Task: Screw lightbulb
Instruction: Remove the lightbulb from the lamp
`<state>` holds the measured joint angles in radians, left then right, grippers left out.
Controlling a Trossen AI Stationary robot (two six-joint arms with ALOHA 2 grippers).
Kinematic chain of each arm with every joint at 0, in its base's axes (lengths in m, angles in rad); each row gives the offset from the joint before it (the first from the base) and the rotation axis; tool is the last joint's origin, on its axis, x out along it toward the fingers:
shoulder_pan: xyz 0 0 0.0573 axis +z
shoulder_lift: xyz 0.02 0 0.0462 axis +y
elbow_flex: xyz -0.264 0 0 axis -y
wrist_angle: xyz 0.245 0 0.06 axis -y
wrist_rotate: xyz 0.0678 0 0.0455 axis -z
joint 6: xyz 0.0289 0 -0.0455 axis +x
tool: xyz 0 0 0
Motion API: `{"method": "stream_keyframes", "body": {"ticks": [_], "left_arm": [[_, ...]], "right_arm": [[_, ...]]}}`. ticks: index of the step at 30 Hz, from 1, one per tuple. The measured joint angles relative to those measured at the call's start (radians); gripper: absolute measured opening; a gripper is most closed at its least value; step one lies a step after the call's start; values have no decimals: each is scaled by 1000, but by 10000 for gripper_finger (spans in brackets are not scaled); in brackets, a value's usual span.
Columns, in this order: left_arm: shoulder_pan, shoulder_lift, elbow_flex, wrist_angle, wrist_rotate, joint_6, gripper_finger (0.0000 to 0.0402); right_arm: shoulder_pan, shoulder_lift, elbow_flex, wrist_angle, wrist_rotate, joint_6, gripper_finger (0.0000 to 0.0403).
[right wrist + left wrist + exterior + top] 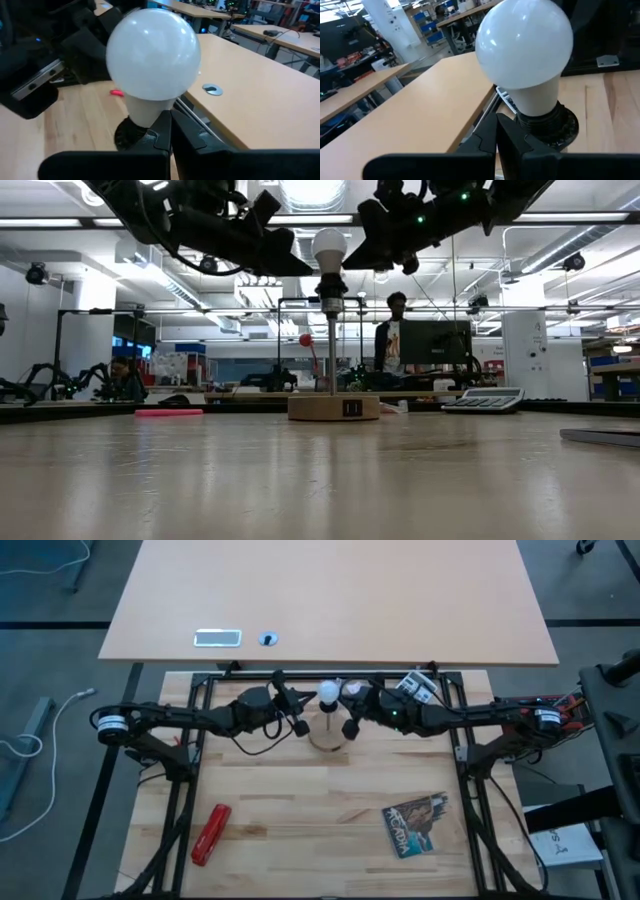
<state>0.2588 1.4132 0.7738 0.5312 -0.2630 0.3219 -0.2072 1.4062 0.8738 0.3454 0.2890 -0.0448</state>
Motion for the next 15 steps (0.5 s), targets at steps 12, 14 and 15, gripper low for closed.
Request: {"method": "stream_keyframes", "body": {"ticks": [12,14,15], "left_arm": [[0,2,0,27,72,2,0],[0,2,0,34,90,1,0],[1,2,-1,33,108,-1,0]], "right_arm": [[38,-1,-1,5,0,0,0],[38,3,-1,11,-1,0,0],[38,3,-1,11,0,-1,0]]}}
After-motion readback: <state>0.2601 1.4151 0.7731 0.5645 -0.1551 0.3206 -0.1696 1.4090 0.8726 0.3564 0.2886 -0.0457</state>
